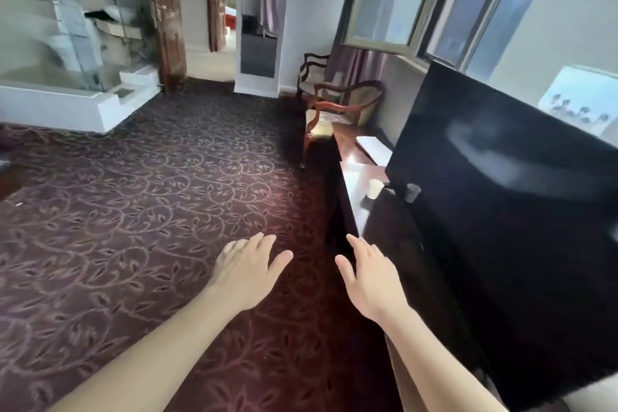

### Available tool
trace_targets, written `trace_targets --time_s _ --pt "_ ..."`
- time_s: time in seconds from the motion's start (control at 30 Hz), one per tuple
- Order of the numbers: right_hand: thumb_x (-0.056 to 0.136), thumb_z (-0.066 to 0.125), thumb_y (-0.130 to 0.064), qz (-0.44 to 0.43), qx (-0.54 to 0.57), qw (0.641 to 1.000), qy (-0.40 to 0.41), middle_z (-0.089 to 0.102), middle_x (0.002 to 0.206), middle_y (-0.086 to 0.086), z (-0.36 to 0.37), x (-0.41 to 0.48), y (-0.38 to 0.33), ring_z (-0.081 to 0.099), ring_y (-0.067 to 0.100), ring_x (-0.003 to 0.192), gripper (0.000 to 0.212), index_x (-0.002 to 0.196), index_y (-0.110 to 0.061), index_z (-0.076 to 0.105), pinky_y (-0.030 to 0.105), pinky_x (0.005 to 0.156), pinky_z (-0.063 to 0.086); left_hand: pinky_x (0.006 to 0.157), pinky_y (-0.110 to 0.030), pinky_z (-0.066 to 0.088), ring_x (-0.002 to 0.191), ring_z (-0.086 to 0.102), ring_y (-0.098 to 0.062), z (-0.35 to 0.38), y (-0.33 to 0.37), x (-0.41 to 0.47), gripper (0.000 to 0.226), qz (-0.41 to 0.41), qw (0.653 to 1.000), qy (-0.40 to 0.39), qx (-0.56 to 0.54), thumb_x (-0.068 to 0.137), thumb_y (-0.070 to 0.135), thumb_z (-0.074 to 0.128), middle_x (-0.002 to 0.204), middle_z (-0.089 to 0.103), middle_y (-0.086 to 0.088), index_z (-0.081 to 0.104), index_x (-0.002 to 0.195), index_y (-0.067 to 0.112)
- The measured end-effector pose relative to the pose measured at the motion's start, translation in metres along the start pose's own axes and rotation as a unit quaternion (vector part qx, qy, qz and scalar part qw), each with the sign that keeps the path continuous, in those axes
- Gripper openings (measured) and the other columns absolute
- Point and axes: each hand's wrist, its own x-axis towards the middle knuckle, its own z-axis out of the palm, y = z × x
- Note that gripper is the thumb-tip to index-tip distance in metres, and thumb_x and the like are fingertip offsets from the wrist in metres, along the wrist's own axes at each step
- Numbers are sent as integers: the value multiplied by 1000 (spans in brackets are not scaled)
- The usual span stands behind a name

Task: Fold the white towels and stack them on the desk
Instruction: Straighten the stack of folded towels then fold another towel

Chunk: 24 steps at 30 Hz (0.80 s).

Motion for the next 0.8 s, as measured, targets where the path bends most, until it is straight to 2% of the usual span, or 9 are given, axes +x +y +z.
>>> trace_targets --time_s 0.13,0.23,0.43,0.67,0.73,0.8 --pt "102 38 -48 86 36 996 -8 39 156 -3 22 77 21 34 18 143 60 154 -18 30 33 115 29 114 -40 30 135 46 -23 20 -23 115 106 67 997 -43 -7 73 76 -14 151 44 0 40 147 23" --pt "102 38 -48 145 70 986 -42 32 159 -5 30 124 38 28 16 147 61 155 -21 25 32 118 25 112 -40 31 131 49 -24 23 -21 187 108 111 991 -72 -15 71 76 -15 147 49 0 43 144 22" --pt "103 38 -46 190 116 975 -21 29 160 -8 53 256 71 24 10 148 60 156 -22 22 29 117 22 110 -38 34 126 53 -19 47 -14 343 109 175 980 -90 -33 71 78 -18 141 52 7 45 142 23" --pt "103 36 -48 192 121 972 -54 33 158 -4 105 451 131 31 14 145 60 155 -19 26 30 116 28 113 -36 32 132 48 -17 75 -34 544 121 123 987 -103 -4 64 85 -25 147 49 8 46 143 26" --pt "102 35 -49 186 117 972 -80 37 156 -3 113 506 142 35 17 143 59 153 -20 28 35 114 33 111 -36 34 129 51 -18 74 -39 600 110 116 987 -110 13 71 84 -13 143 53 7 48 141 26" --pt "102 35 -49 180 125 971 -94 37 156 -2 112 559 147 33 18 143 59 153 -20 28 38 113 34 110 -37 35 129 52 -18 71 -42 651 88 106 988 -115 10 85 76 5 142 54 6 50 139 24"
